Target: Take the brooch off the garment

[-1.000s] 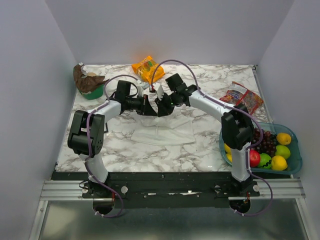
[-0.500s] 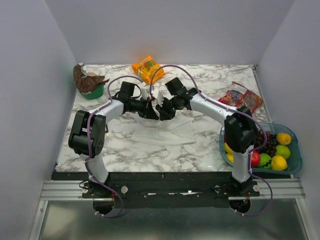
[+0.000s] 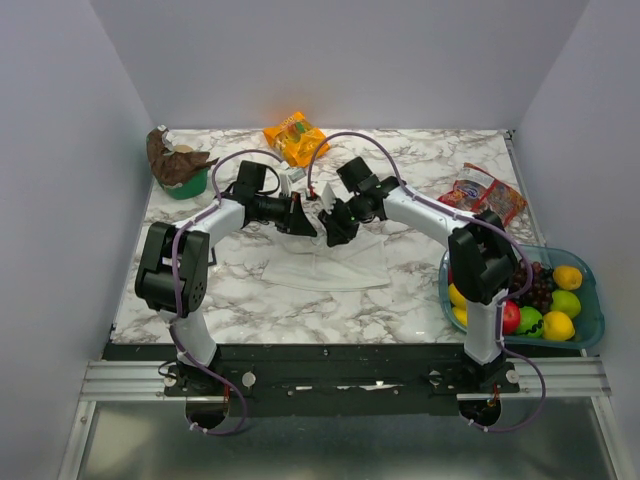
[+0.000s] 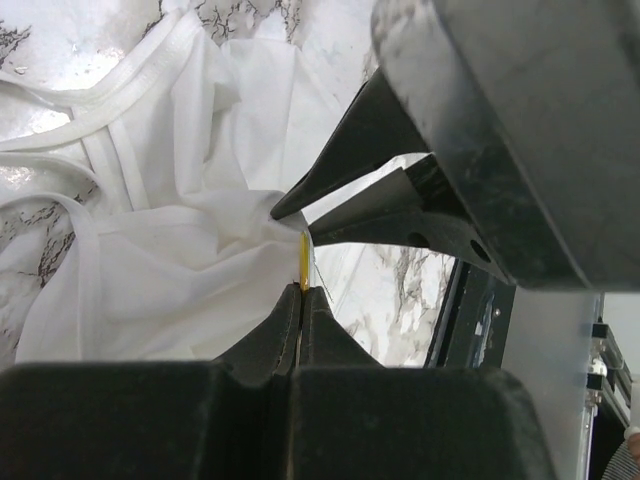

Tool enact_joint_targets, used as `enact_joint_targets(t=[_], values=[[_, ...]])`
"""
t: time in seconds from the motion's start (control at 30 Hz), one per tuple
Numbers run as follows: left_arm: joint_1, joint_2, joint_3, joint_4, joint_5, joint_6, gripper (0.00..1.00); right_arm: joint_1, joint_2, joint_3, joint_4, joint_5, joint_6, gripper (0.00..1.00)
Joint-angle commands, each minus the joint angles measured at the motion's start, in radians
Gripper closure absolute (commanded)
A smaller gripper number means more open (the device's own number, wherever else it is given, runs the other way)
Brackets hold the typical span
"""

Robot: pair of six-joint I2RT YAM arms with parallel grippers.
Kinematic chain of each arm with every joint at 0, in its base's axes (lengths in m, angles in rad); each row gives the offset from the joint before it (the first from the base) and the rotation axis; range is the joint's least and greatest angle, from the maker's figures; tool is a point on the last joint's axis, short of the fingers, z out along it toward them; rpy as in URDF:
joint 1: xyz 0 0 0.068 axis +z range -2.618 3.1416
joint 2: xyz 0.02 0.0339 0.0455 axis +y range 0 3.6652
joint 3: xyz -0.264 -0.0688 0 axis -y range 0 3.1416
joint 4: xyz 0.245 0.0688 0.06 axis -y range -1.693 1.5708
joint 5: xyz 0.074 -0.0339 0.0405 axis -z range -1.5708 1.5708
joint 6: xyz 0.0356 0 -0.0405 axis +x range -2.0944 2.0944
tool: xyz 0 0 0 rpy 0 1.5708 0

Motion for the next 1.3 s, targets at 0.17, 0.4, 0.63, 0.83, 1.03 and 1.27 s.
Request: enact_joint_targets(t=[0.17,0.4,0.63,0.83,1.03,1.27], values=[[0.007,-0.050,0.074,-0.152,-0.017,0.172,1.00,-0.036,-0.092,-0.077,0.043,-0.136,0.003,0.68],[0.019,-0.085,0.074,-0.171,-0.046,0.179,1.00,-0.036,-0.066,-0.082,0.155,-0.197,0.087,0.59],[0.019,-0.090,0.058,-0.134,-0.089,0.144,1.00,-0.034,0.006,-0.027,0.195,-0.200,0.147,0.72],[0.005,-0.070,0.046,-0.037,-0.210,0.080,1.00,-0.034,-0.023,-0.054,0.195,-0.298,0.138,0.98],[-0.068,-0.033,0.040,0.121,-0.356,-0.017,1.00,-0.031,-0.048,-0.085,0.201,-0.291,0.161,0.99],[-0.130,0.058,0.113,0.156,-0.456,-0.054,1.00,-0.031,-0.081,-0.123,0.192,-0.253,0.152,0.97]])
